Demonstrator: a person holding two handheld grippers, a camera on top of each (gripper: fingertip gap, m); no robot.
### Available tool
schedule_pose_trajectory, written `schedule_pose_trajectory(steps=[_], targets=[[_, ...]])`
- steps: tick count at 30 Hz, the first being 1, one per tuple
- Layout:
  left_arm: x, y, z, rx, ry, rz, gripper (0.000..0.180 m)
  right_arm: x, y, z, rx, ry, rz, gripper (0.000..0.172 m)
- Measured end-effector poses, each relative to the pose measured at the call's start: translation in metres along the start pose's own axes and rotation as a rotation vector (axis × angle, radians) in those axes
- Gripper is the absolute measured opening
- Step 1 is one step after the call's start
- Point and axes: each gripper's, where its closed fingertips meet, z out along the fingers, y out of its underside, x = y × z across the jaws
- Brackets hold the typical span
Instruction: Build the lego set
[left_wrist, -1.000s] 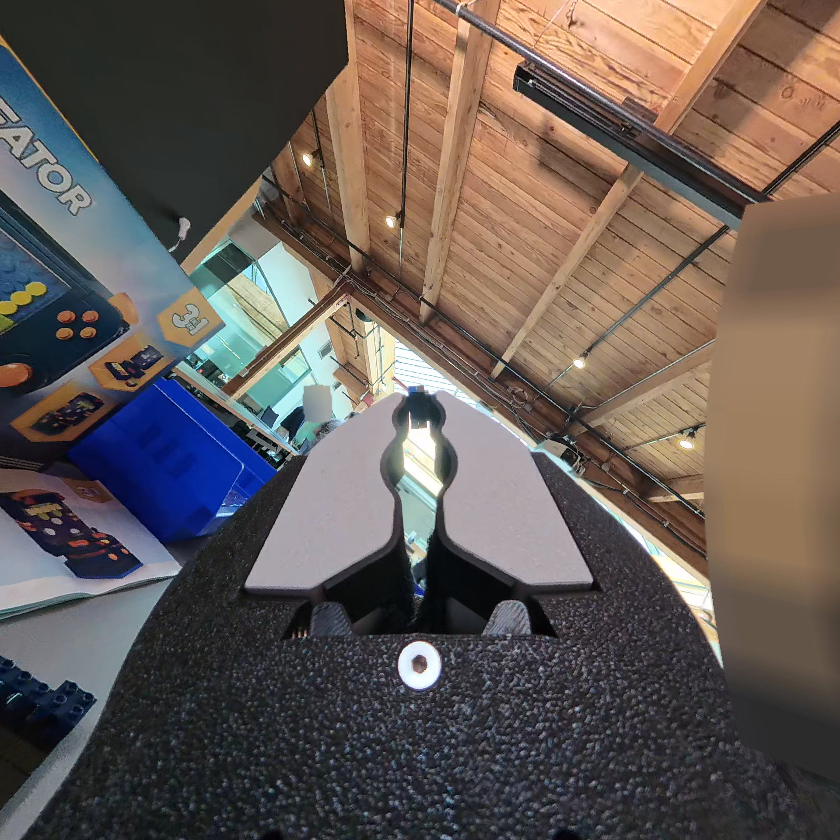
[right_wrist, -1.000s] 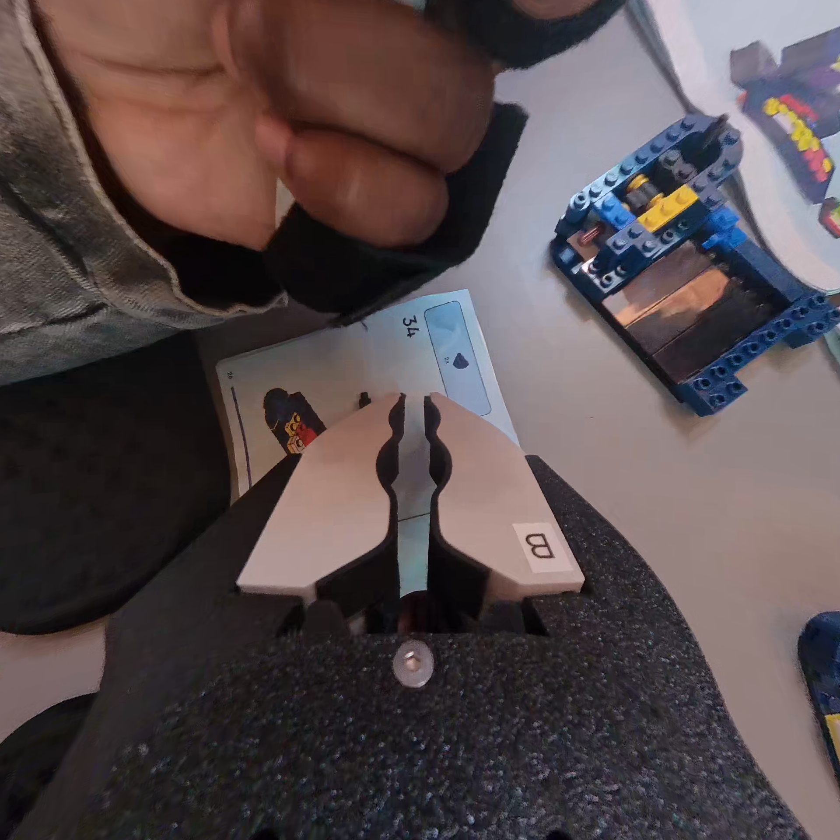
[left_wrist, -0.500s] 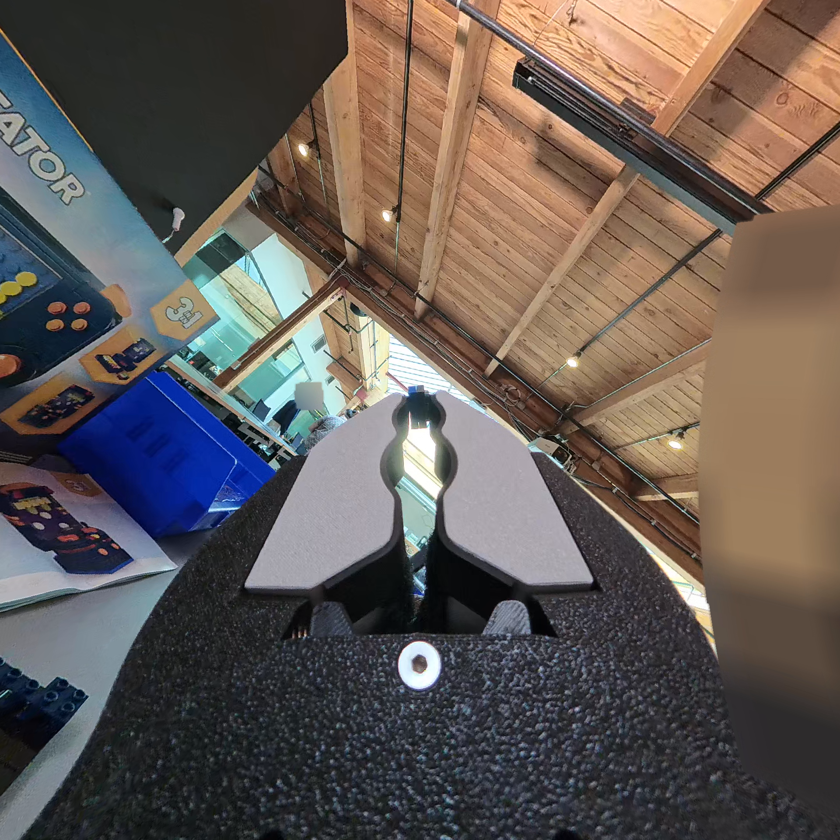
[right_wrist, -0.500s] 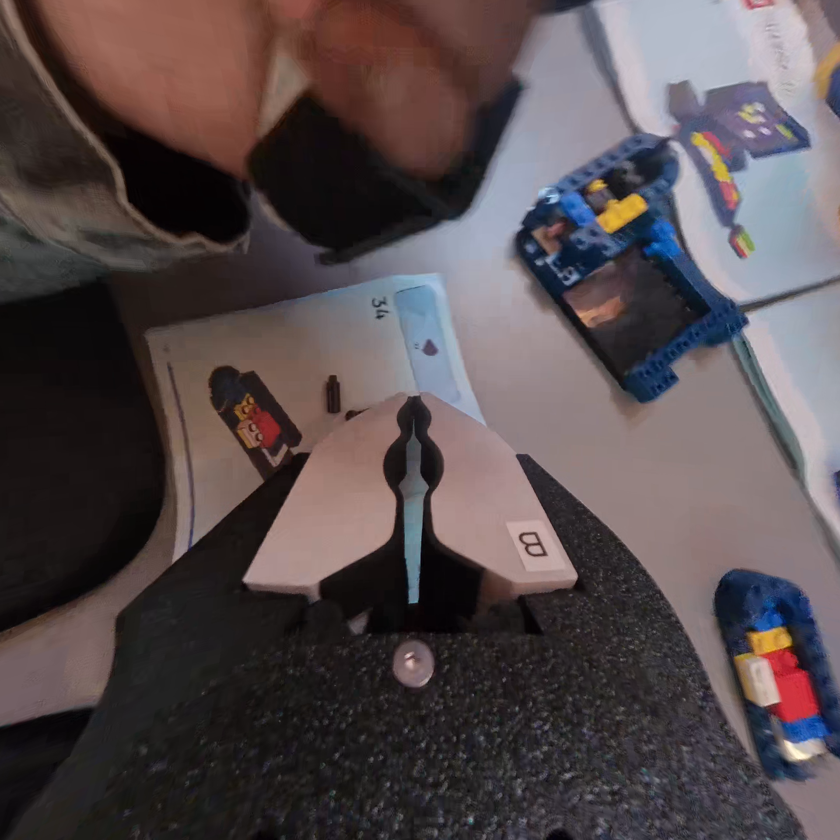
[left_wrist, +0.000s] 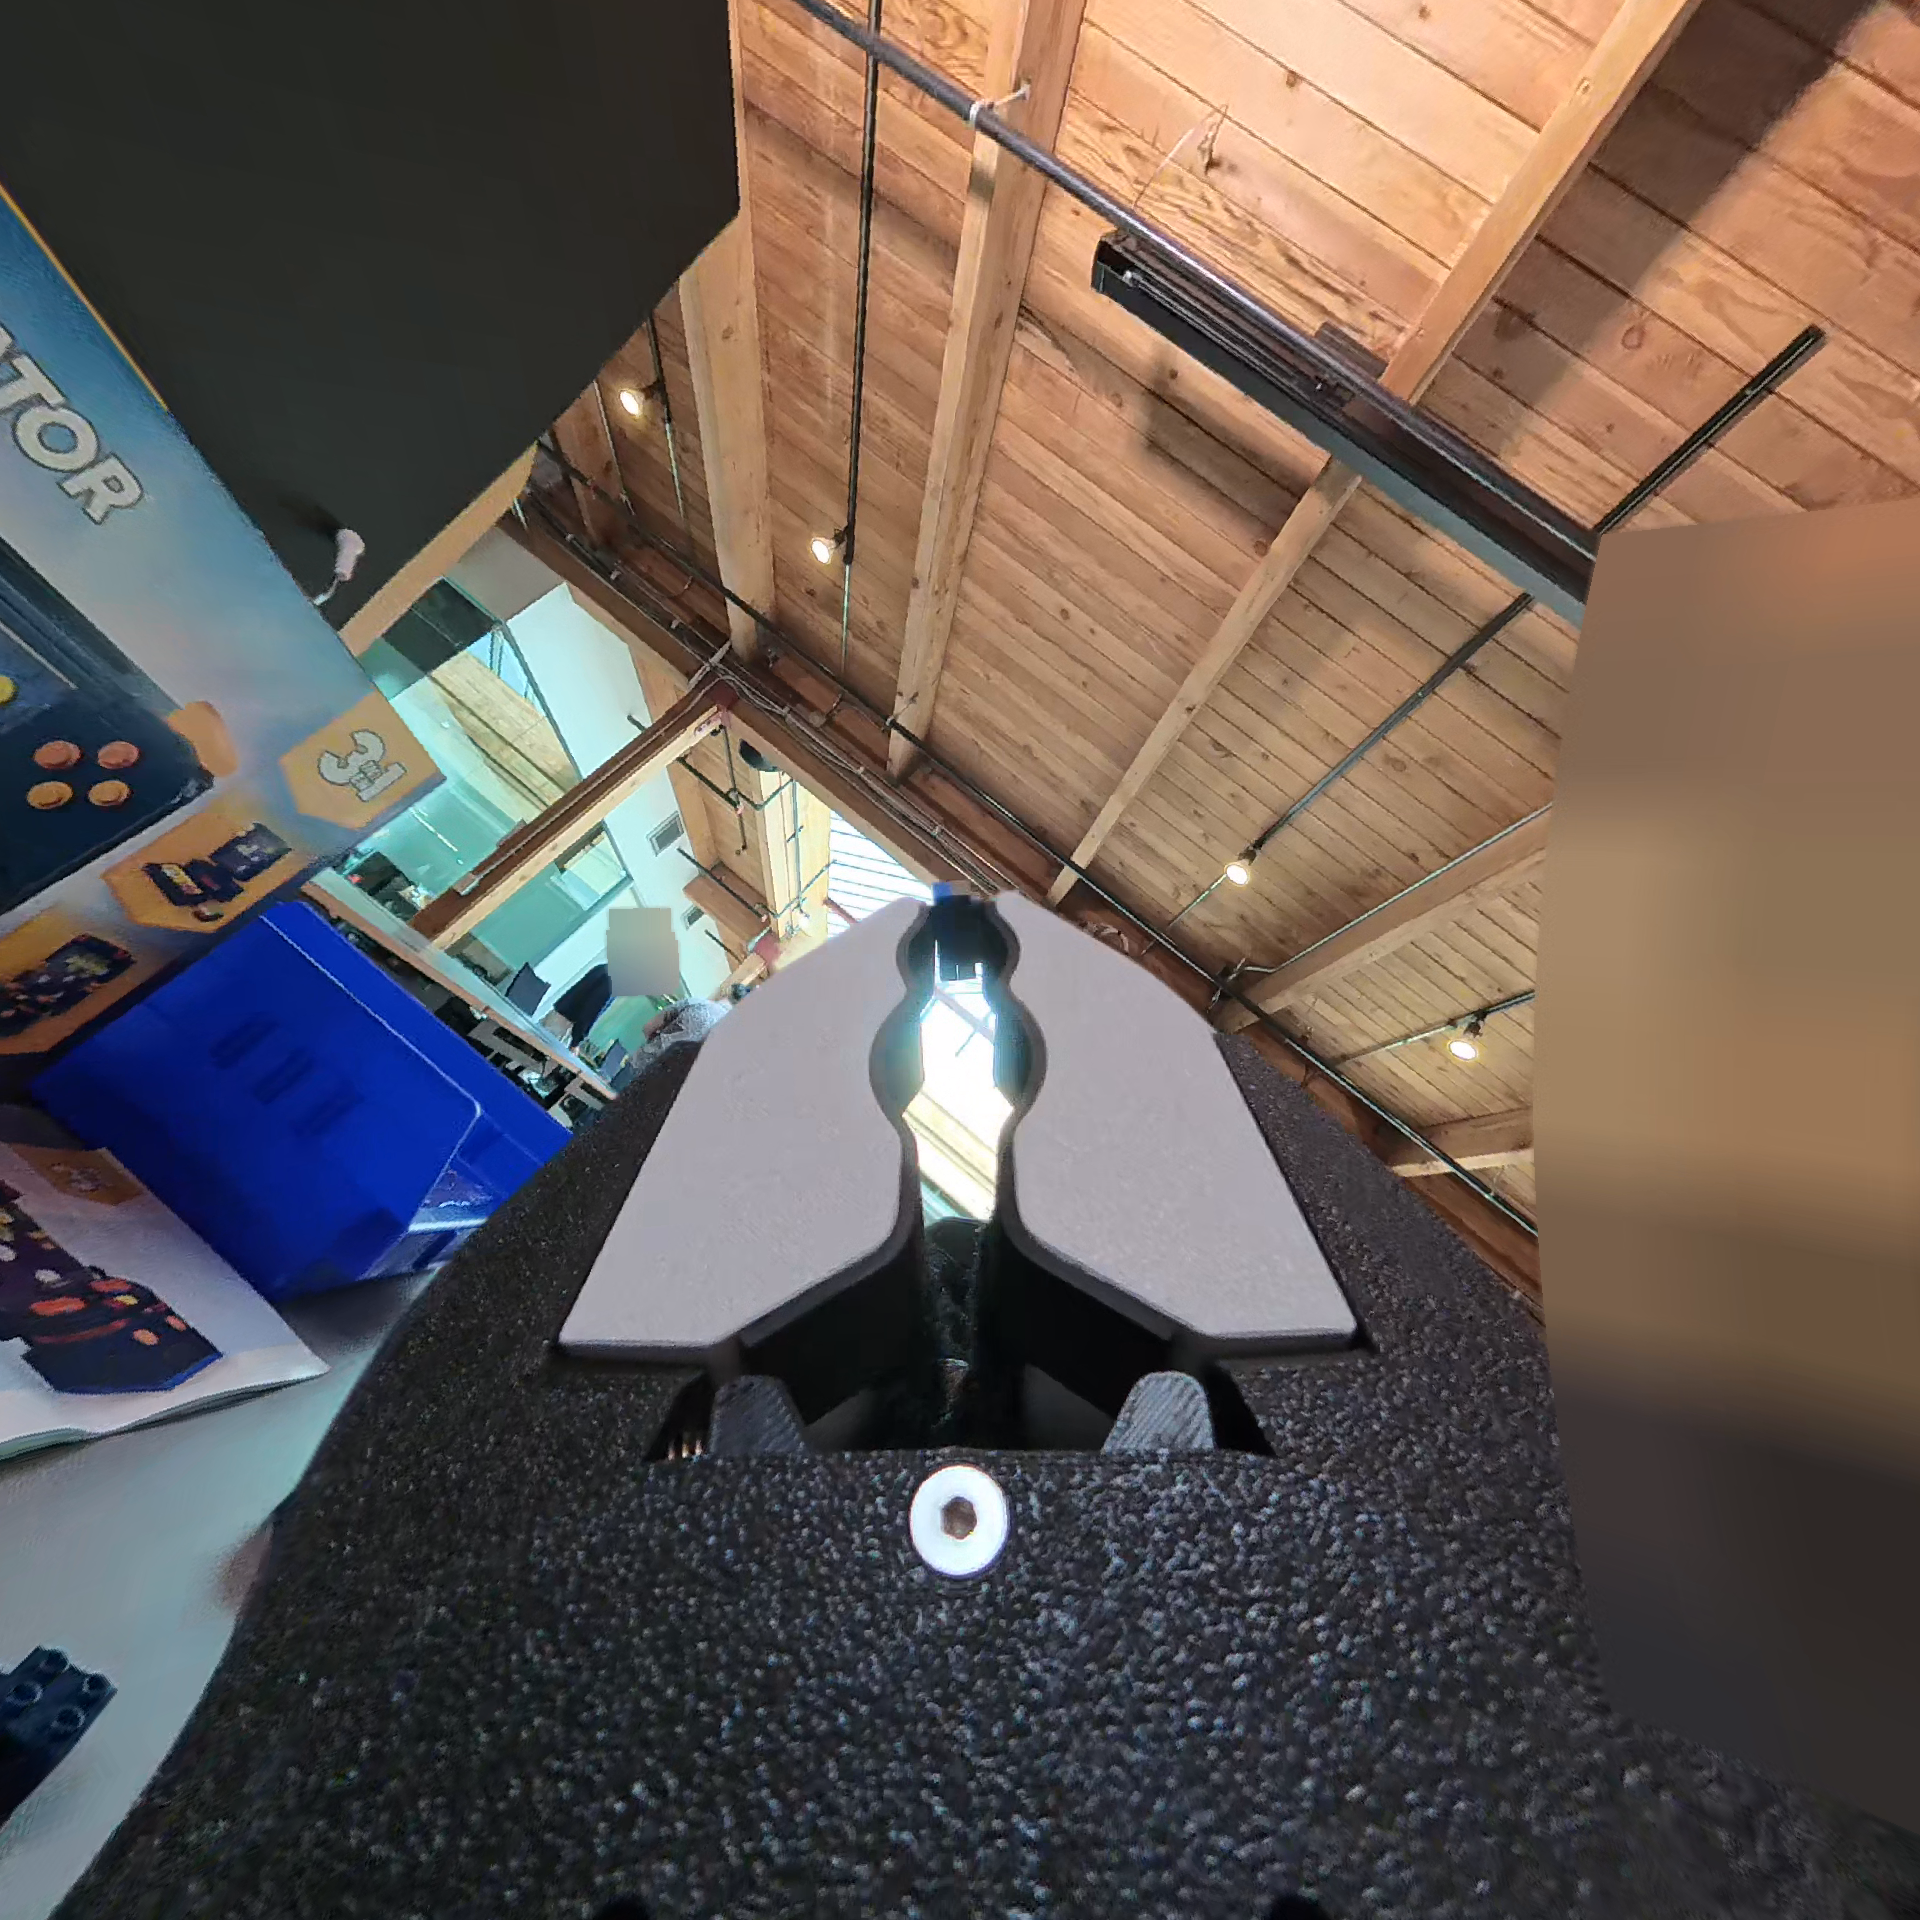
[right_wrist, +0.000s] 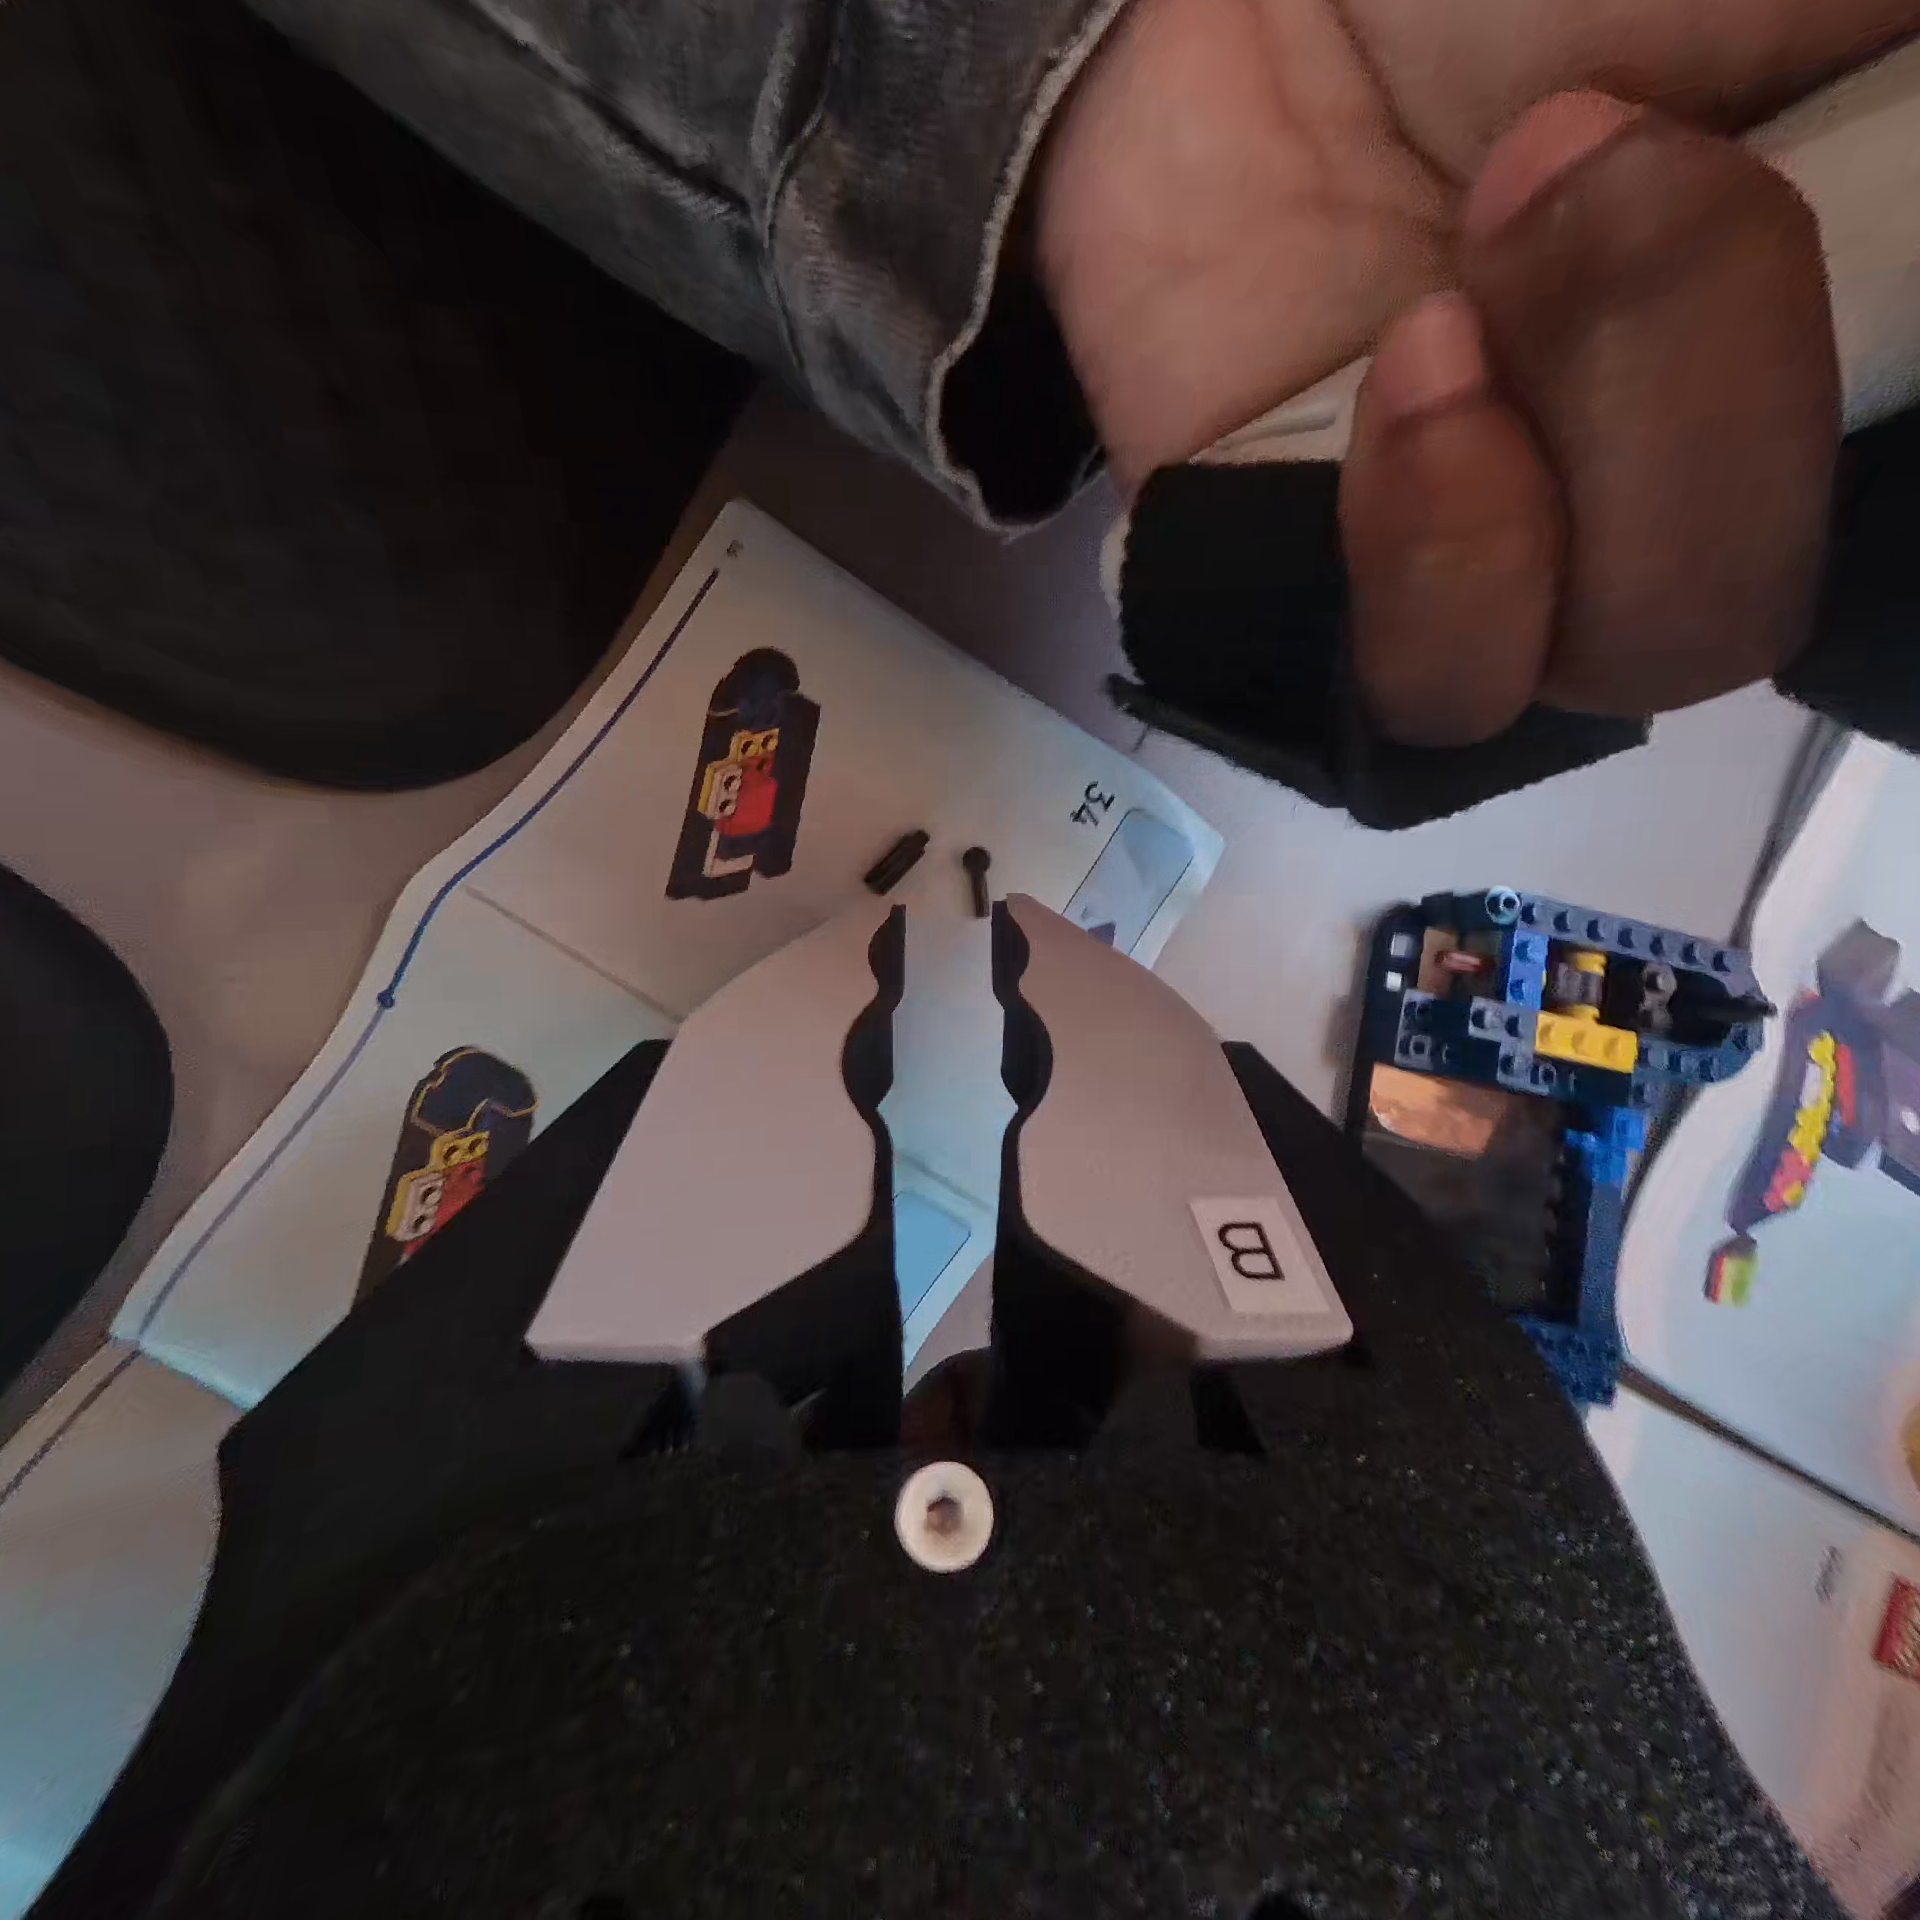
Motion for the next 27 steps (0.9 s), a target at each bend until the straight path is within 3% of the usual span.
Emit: schedule_pose_trajectory(steps=[5, 9, 16, 20, 22, 27], targets=[[-0.002, -0.002, -0.002, 0.007, -0.002, -0.01, 0.008, 0.006, 0.005, 0.018, 0.035, -0.046, 0.02, 0.015], [-0.002, 0.003, 0.0, -0.019, 0.001, -0.016, 0.008, 0.002, 0.007, 0.024, 0.056, -0.051, 0.014, 0.004], [-0.005, 0.008, 0.001, -0.053, -0.012, -0.021, 0.008, 0.004, 0.007, 0.022, 0.051, 0.051, -0.004, 0.002], [-0.007, 0.013, 0.002, -0.087, -0.029, -0.028, 0.008, 0.007, -0.002, -0.006, 0.192, 0.192, 0.138, 0.002], [-0.012, 0.023, 0.002, -0.172, -0.061, -0.042, 0.007, 0.006, 0.002, -0.026, 0.228, 0.294, 0.199, 0.002], [-0.039, 0.087, -0.018, -0.651, -0.218, 0.007, 0.008, 0.0, 0.036, -0.085, 0.237, 0.632, 0.34, 0.002]])
